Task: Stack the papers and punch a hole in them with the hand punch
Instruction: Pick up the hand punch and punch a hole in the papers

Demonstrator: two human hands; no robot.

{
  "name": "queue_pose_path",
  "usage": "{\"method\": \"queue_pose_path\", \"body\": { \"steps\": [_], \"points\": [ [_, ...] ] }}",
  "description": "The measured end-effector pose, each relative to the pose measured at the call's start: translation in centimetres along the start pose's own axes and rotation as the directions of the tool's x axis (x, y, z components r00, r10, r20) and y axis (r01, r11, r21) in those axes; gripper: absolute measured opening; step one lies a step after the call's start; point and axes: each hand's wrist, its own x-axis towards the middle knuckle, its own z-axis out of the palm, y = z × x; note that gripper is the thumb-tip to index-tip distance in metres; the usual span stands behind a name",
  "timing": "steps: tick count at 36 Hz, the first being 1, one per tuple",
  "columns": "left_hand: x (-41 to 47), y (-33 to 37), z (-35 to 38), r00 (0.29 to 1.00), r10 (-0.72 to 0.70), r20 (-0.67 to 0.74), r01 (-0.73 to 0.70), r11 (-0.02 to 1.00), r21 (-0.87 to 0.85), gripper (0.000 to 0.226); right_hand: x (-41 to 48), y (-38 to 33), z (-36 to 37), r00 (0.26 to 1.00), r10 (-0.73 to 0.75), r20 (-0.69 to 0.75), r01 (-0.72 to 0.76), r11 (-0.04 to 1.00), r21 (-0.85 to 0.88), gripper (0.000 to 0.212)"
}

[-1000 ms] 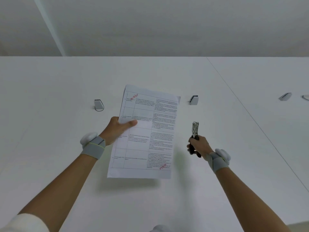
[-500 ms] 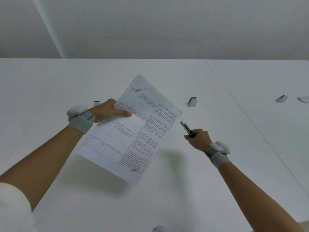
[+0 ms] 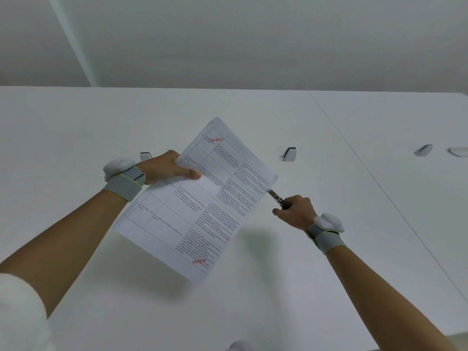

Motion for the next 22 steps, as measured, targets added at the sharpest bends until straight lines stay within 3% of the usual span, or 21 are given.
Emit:
{"method": "queue_pose_path", "body": {
  "steps": [9,13,17,22],
  "points": [
    [-0.01,0.12,0.29,1.0,-0.01,0.003,0.01,0.999,-0.036,0.03,0.17,-0.25,0.33,0.999,-0.032,0.009,0.033,0.998,-0.046,0.04],
    [0.21,0.07,0.64,1.0,-0.02,0.001,0.02,0.999,-0.045,0.038,0.27,-0.64,0.54,0.999,-0.047,0.025,0.049,0.996,-0.071,0.039],
    [0.23,0.44,0.75,1.0,-0.019,0.011,0.02,0.998,-0.065,0.027,0.31,-0.8,0.62,0.998,-0.047,0.037,0.05,0.996,-0.073,0.038],
    [0.16,0.15,0.73,1.0,-0.02,0.005,0.02,0.998,-0.063,0.03,0.38,-0.74,0.48,0.998,-0.055,0.042,0.058,0.995,-0.084,0.04]
  ]
}}
